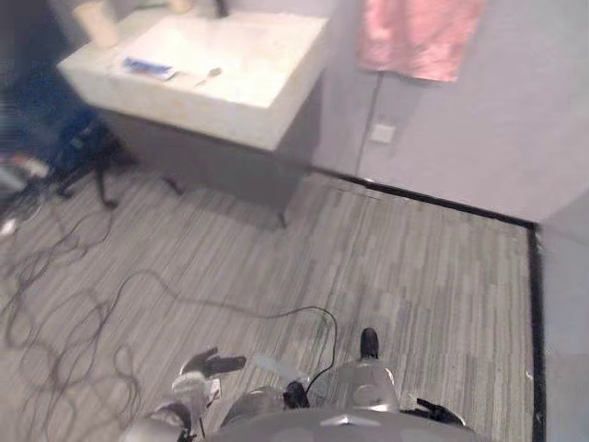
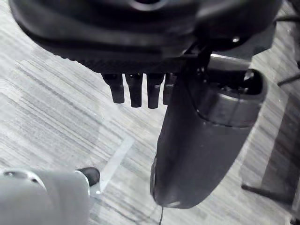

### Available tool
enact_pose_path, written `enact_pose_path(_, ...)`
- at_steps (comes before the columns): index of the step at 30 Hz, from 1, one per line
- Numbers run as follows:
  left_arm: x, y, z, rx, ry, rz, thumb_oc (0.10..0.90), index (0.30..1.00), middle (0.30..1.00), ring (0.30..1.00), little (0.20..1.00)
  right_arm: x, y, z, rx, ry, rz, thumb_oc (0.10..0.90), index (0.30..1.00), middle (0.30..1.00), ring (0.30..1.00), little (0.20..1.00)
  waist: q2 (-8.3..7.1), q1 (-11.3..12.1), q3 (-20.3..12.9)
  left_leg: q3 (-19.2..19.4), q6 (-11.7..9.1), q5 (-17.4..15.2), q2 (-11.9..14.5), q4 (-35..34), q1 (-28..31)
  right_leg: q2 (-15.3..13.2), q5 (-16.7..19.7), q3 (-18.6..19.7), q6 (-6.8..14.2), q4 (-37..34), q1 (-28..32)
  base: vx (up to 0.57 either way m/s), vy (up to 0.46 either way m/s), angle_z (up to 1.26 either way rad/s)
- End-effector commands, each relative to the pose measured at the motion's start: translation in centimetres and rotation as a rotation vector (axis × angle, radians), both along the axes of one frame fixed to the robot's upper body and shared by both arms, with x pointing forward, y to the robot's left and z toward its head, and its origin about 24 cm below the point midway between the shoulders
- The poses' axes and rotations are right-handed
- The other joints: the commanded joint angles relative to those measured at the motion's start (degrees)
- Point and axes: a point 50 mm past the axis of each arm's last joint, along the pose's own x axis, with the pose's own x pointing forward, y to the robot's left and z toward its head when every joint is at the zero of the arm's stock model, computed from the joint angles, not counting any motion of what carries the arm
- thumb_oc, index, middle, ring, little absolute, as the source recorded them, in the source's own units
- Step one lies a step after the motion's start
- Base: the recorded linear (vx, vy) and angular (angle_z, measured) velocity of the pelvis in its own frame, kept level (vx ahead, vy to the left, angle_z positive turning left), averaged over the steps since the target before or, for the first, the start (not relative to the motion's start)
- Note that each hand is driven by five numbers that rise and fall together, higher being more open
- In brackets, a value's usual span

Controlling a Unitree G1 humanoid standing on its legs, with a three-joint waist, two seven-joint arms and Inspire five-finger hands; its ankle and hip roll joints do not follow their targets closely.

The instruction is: Organize the bathroom.

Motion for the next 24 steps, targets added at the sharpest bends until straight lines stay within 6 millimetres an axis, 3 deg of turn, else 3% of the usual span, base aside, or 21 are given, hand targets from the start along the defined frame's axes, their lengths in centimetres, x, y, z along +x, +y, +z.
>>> enact_pose_path(1,-1.2,5.0,1.1,0.142,0.017,0.055,0.8,0.9,0.9,0.9,0.9,5.3,0.8,1.2,0.005,-0.168,0.09,0.8,0.9,0.9,0.9,0.9,1.71,1.39,0.99,1.12,-7.42,6.8,7.17,-22.71,11.03,9.27,-12.52,2.34,2.16,0.76,-1.62,-0.15,0.193,0.36)
enact_pose_path(2,-1.4,5.2,1.1,0.142,0.027,0.071,0.8,0.9,0.9,0.9,0.9,5.1,0.9,1.1,0.011,-0.158,0.091,0.8,0.9,0.9,0.9,0.9,1.91,1.5,0.76,1.01,-7.37,7.31,7.35,-22.72,10.62,10.16,-13.91,2.39,1.75,1.89,-1.37,-0.11,0.202,0.45)
enact_pose_path(3,-1.7,5.5,1.1,0.144,0.032,0.104,0.8,0.9,0.9,0.9,0.9,4.7,1.1,0.9,0.018,-0.134,0.087,0.8,0.9,0.9,0.9,0.9,2.34,1.6,0.18,0.13,-7.17,8.58,7.44,-22.87,9.44,13.74,-18.53,4.04,0.3,4.93,-0.08,-0.07,0.166,0.5)
enact_pose_path(7,-1.8,5.6,1.1,0.146,0.026,0.132,0.8,0.9,0.9,0.9,0.9,4.0,1.2,0.6,0.023,-0.1,0.094,0.8,0.9,0.9,0.9,0.9,1.83,1.58,-0.72,-1.28,-7.11,9.19,6.57,-23.17,8.38,16.69,-20.18,5.73,-0.92,4.15,1.93,0.03,0.057,0.58)
enact_pose_path(8,-2.3,5.3,1.0,0.145,0.011,0.164,0.8,0.9,0.9,0.9,0.9,2.8,1.9,0.1,0.041,-0.054,0.079,0.8,0.9,0.9,0.9,0.9,0.92,1.19,-1.63,-5.36,-7.08,9.13,4.83,-20.34,5.88,19.71,-20.89,10.38,-3.14,2.83,4.26,0.14,0.014,1.03)
enact_pose_path(12,-3.5,5.1,0.6,0.143,0.014,0.196,0.8,0.9,0.9,0.9,0.9,3.2,1.7,0.2,0.036,-0.057,0.105,0.8,0.9,0.9,0.9,0.9,0.33,1.41,-1.55,-3.42,-7.48,7.67,4.17,-14.92,4.5,19.85,-21.44,9.54,-4.62,2.14,6.63,0.12,0.024,1.33)
enact_pose_path(14,-4.1,5.0,0.4,0.127,0.008,0.24,0.8,0.9,0.9,0.9,0.9,3.7,1.4,0.4,0.012,-0.057,0.18,0.8,0.9,0.9,0.9,0.9,-1.04,1.46,-0.58,-0.06,-8.79,6.28,4.02,-4.01,-0.11,19.15,-21.96,9.34,-6.16,2.62,9.25,0.16,0.016,0.47)
enact_pose_path(16,-4.3,5.1,0.4,0.133,0.016,0.216,0.8,0.9,0.9,0.9,0.9,4.4,0.9,0.8,-0.005,-0.073,0.21,0.8,0.9,0.9,0.9,0.9,-1.59,1.98,0.47,0.05,-9.68,8.04,5.24,0.26,-4.33,19.25,-22.76,8.48,-6.85,3.13,10.82,0.2,0.035,1.0)
enact_pose_path(18,-4.8,5.2,0.3,0.123,0.022,0.246,0.8,0.9,0.9,0.9,0.9,5.2,0.5,1.1,-0.027,-0.109,0.253,0.8,0.9,0.9,0.9,0.9,-1.73,2.51,0.93,-0.14,-9.28,7.96,5.67,-3.08,-4.14,19.48,-22.91,7.75,-6.88,2.49,12.11,0.27,0.115,0.5)
enact_pose_path(21,-5.5,4.8,0.1,0.12,0.053,0.242,0.8,0.9,0.9,0.9,0.9,6.6,0.4,1.7,-0.051,-0.182,0.279,0.8,0.9,0.9,0.9,0.9,-0.84,2.91,0.69,-2.95,-10.06,14.19,8.2,-15.66,-1.15,20.98,-22.45,7.81,-6.37,-0.44,13.41,0.41,0.165,0.62)
enact_pose_path(24,-6.3,4.3,-0.3,0.129,0.103,0.225,0.8,0.9,0.9,0.9,0.9,8.4,0.8,2.3,-0.047,-0.25,0.228,0.8,0.9,0.9,0.9,0.9,-0.05,3.83,0.18,-7.7,-11.39,19.24,10.76,-19.73,-1.04,21.75,-24.26,7.73,-6.09,0.13,13.5,0.39,0.121,0.35)
